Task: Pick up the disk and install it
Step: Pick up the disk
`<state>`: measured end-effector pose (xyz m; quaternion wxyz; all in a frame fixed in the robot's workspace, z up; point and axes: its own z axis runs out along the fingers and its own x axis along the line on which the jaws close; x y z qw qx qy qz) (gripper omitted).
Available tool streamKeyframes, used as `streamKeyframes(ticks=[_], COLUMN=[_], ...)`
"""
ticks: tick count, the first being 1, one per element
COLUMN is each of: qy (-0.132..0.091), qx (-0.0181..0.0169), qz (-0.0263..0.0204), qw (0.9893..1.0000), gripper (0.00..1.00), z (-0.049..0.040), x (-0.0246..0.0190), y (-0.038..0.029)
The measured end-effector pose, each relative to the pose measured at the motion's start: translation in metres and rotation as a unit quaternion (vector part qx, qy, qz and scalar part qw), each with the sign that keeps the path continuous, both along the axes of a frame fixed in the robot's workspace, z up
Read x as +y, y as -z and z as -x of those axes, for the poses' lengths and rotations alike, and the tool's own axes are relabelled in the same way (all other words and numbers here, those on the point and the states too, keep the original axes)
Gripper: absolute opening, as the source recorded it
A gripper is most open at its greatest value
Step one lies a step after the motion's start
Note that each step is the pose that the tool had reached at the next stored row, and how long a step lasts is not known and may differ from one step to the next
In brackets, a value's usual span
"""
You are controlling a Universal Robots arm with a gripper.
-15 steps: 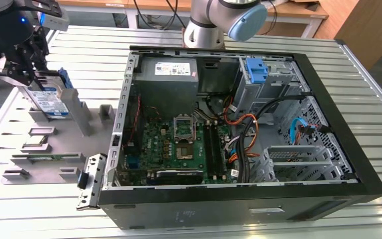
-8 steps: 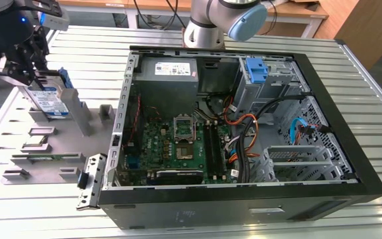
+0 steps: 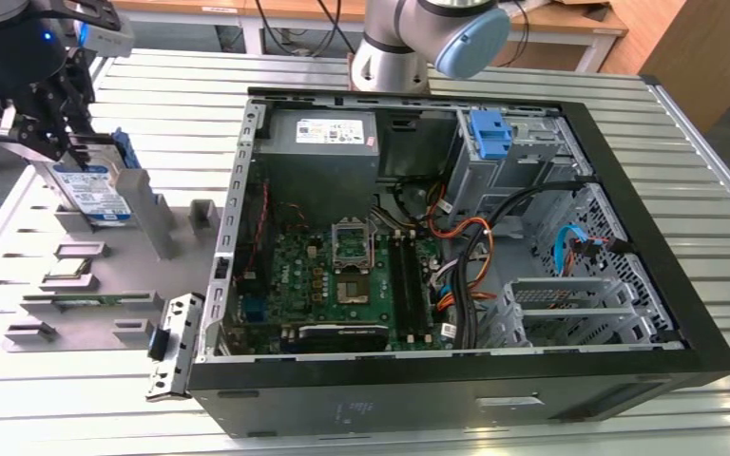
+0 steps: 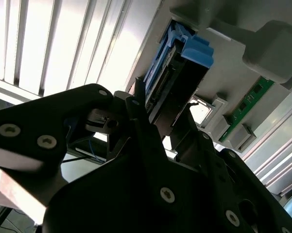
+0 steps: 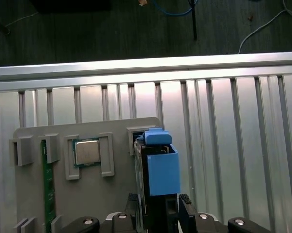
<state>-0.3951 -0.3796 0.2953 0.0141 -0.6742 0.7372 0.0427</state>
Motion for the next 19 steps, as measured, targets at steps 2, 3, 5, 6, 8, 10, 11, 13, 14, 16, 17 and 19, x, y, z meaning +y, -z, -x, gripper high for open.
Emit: streamKeyframes(ticks=[2, 3, 5, 6, 8, 10, 11, 13, 14, 16, 17, 19], qy=[0.0, 0.0, 0.0, -0.001, -0.001, -0.001, -0.002, -0.006, -0.008, -0.013, -0.015, -0.015], qx=[0.0001, 0.0001, 0.0001, 0.0002, 0.0001, 0.0, 0.0, 0.0001, 0.0001, 0.0001, 0.0001, 0.0001], qz=[0.0, 0.0001, 0.0001, 0.0001, 0.0001, 0.0, 0.0, 0.0, 0.0, 0.0, 0.0, 0.0], qw=[1.0, 1.0, 1.0, 1.0, 1.0, 1.0, 1.0, 1.0, 1.0, 0.9999, 0.9999, 0.9999], gripper=[0.46, 0.46, 0.46, 0.46, 0.46, 0.46, 0.46, 0.46, 0.46, 0.46, 0.46, 0.46], z=[0.0001, 0.0, 0.0, 0.0, 0.0, 0.0, 0.0, -0.0001, -0.0002, -0.0003, -0.0003, -0.0009], x=[0.0001, 0.0001, 0.0001, 0.0001, 0.0001, 0.0001, 0.0001, 0.0002, 0.0001, 0.0001, 0.0001, 0.0001], y=[-0.0001, -0.0001, -0.0003, -0.0009, -0.0017, -0.0019, -0.0019, -0.002, -0.0019, -0.0018, -0.0018, -0.0018])
